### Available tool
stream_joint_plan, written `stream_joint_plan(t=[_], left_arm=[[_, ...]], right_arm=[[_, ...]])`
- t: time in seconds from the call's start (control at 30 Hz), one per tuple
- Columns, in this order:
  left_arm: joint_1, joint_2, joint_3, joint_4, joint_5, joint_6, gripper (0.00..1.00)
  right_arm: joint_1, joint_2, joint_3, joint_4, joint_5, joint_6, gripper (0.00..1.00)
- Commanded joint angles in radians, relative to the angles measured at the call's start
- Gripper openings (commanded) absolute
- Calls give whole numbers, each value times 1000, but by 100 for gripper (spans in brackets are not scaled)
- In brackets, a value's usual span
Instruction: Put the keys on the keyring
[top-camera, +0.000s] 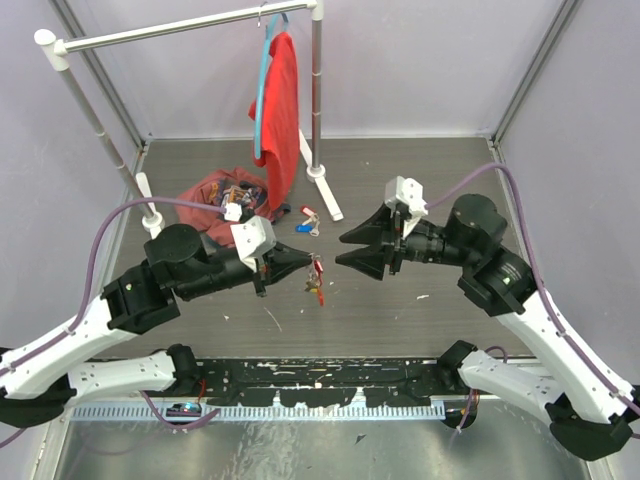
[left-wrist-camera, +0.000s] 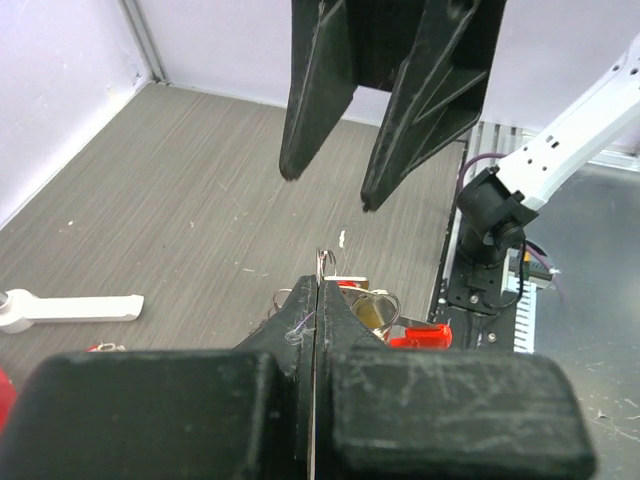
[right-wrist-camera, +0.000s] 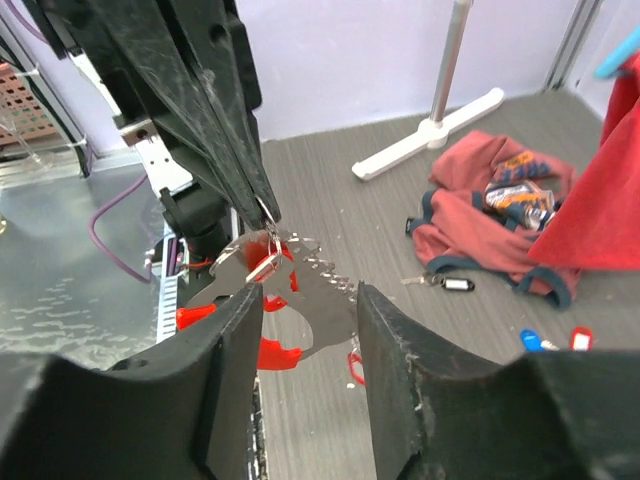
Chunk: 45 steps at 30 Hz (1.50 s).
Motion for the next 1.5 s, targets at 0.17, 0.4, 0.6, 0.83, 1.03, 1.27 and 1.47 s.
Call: stream_joint_plan(t=[0.17,0.4,0.6,0.83,1.03,1.27,1.47], left_arm=[[-4,-49,-77,230,136,-121,0],[-4,-54,-108,322,173,-168,0],[-4,-45,-102,342,185,-172,0],[-4,-37,-99,356,183,-172,0],[-5,-37,-100,355,182,-174,0],[-4,-38,-99,357,174,-172,0],[-4,-38,-100,357,164,-172,0]], right_arm=[[-3,-27,30,218,-115,36,56],[-3,-2,18,282,-188,103,55],[-3,-6,2,293,-223,122,50],[0,-4,-7,283,-241,126,48],[4,10,-7,283,-247,129,41],[13,22,-8,286,-252,128,37],[20,29,-8,288,-254,126,39]])
